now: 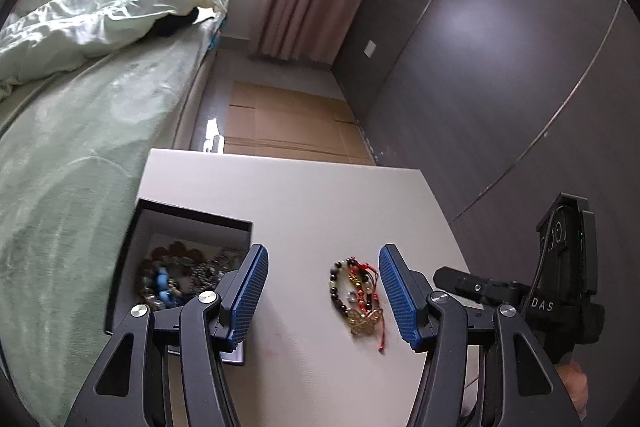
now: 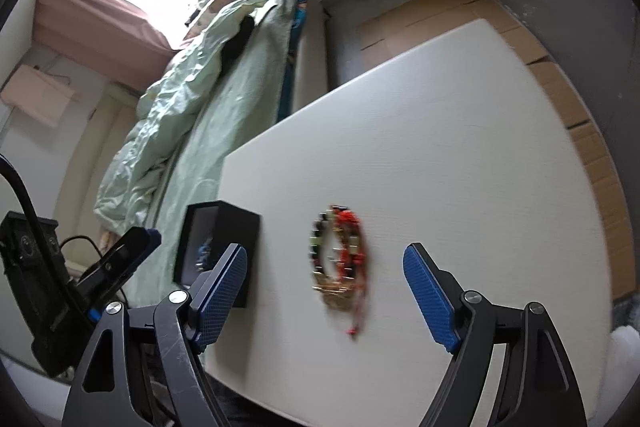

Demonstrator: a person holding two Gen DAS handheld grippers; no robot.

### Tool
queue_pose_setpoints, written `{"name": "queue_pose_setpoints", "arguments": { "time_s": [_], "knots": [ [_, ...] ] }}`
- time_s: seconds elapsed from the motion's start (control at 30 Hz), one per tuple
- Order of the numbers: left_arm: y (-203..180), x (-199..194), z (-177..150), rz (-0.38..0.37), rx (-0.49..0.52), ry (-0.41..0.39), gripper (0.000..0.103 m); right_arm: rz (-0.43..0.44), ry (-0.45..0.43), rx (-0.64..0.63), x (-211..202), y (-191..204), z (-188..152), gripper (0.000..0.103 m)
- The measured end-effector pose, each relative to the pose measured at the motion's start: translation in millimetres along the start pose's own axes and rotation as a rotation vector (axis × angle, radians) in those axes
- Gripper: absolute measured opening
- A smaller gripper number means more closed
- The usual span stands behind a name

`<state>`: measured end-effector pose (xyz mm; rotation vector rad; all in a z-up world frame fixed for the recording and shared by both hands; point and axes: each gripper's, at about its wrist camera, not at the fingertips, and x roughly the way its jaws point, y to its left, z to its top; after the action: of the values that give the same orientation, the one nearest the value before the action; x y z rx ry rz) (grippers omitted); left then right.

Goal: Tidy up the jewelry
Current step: 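Move the left gripper to the butterfly-charm red bracelet and grasp it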

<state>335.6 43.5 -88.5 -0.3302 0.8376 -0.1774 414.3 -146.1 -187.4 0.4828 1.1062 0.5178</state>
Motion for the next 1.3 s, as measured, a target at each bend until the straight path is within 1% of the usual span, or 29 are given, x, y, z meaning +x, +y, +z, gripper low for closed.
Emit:
{"name": "queue_pose_setpoints", "arguments": {
  "time_s": [0.17,0.33,0.43,0.5,0.57,0.8,0.83,0.93,1.0,1.1,1.23,1.3],
  "knots": [
    [-10,14,-7,-0.002,0.025,0.039,0.059,-0.055,-0.034,0.010,-10,-14,1,0.083],
    [-22,35,-18,0.011,0.083,0.103,0.059,-0.082,-0.044,0.032,-18,-27,0,0.084],
    [-31,49,-27,0.028,0.123,0.139,0.059,-0.112,-0.047,0.029,-20,-31,0,0.084],
    [-36,58,-34,0.038,0.138,0.168,0.059,-0.112,-0.050,0.039,-22,-35,0,0.084],
    [-41,64,-39,0.048,0.151,0.179,0.059,-0.108,-0.052,0.057,-24,-40,0,0.084],
    [-61,80,-56,0.123,0.186,0.156,0.059,-0.108,-0.062,0.088,-31,-50,2,0.084],
    [-63,84,-59,0.143,0.184,0.150,0.059,-0.107,-0.062,0.089,-31,-51,2,0.084],
    [-66,90,-64,0.156,0.164,0.140,0.059,-0.104,-0.062,0.092,-32,-53,2,0.084],
    [-71,96,-69,0.185,0.171,0.131,0.059,-0.107,-0.064,0.092,-33,-55,2,0.084],
    [-77,102,-74,0.207,0.183,0.124,0.059,-0.116,-0.067,0.093,-36,-58,2,0.084],
    [-78,108,-79,0.255,0.175,0.117,0.059,-0.127,-0.072,0.095,-39,-61,3,0.084],
    [-77,109,-79,0.264,0.169,0.109,0.059,-0.126,-0.074,0.096,-40,-62,4,0.084]
  ]
}}
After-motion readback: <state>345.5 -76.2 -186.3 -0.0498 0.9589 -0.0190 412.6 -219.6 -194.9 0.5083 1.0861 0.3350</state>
